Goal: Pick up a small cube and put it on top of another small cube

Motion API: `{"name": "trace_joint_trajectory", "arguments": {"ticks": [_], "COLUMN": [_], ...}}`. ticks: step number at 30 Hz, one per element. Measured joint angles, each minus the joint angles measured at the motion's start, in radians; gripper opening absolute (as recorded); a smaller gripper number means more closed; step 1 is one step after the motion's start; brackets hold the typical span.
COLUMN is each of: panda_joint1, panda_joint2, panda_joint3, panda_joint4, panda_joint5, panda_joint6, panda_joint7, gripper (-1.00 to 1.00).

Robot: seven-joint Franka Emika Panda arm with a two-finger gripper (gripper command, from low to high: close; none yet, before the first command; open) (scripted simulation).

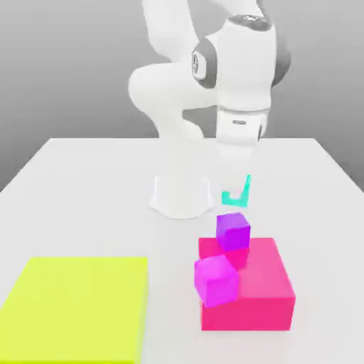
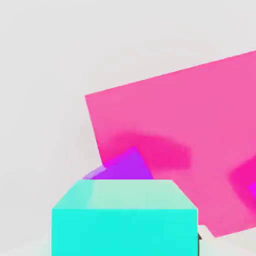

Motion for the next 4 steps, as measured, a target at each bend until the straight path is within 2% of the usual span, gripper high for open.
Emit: {"name": "trace_joint_trajectory", "arguments": {"ticks": [1, 2, 4], "panda_joint1": [0.0, 0.0, 0.0], "panda_joint2": [0.033, 0.054, 0.054], "panda_joint3": [0.0, 0.0, 0.0], "panda_joint4": [-0.01, -0.017, -0.017], "panda_joint5": [0.0, 0.001, 0.001], "panda_joint6": [0.043, 0.071, 0.071], "panda_joint7": [0.0, -0.001, -0.001], "gripper": [-1.0, 1.0, 1.0]}}
